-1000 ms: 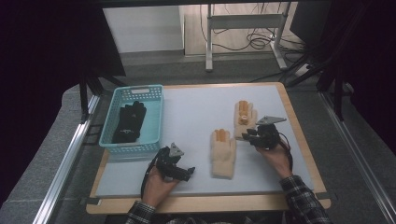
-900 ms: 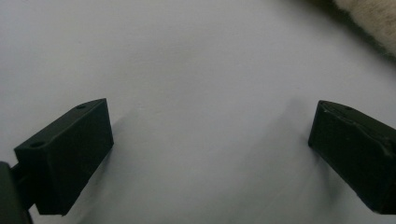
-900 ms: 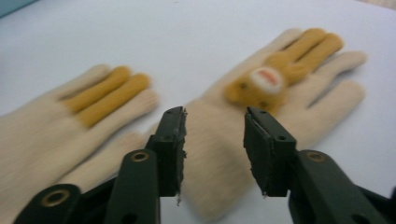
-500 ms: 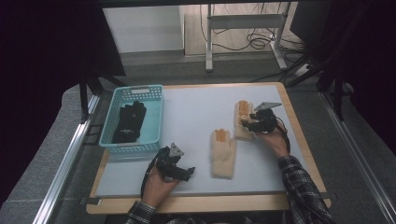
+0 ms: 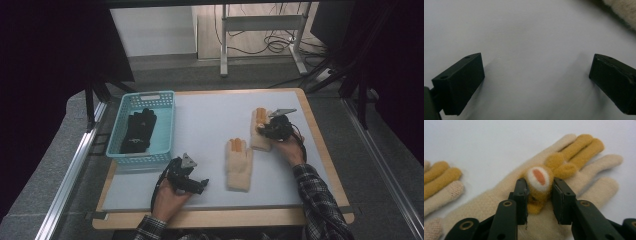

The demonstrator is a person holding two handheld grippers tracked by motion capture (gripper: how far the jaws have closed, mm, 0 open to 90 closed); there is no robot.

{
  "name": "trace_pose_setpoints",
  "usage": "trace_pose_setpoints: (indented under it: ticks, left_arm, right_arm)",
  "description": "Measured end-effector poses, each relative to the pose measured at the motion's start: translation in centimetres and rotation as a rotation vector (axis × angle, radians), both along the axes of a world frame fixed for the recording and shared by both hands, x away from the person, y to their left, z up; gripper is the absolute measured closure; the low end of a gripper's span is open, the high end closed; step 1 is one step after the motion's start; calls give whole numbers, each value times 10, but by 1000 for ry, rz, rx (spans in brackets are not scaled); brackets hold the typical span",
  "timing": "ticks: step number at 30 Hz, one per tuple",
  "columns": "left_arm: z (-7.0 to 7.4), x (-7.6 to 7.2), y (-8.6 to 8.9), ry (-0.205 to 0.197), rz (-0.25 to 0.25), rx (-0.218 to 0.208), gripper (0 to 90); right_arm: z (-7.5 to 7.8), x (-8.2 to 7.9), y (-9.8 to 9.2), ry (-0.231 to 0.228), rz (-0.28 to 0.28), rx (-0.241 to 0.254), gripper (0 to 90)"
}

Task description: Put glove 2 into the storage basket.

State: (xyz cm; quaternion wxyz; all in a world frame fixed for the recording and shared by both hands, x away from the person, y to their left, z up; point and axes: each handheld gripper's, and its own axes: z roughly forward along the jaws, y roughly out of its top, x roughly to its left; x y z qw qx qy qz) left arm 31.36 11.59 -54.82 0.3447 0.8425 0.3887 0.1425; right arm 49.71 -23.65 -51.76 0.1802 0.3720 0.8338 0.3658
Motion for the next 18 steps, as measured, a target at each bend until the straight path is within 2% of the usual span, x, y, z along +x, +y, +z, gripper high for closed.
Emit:
trace_pose_setpoints:
  ticks: [5, 8, 18]
  left_arm:
    - [0, 0, 0, 0, 0, 0, 5]
    - [0, 0, 0, 0, 0, 0, 5]
    - [0, 0, 0, 1, 0, 0, 5]
  right_arm:
    - [12, -5, -9, -16, -9, 53, 676]
    - [21, -10, -12, -32, -2, 52, 676]
    - [52, -40, -16, -69, 49, 97, 676]
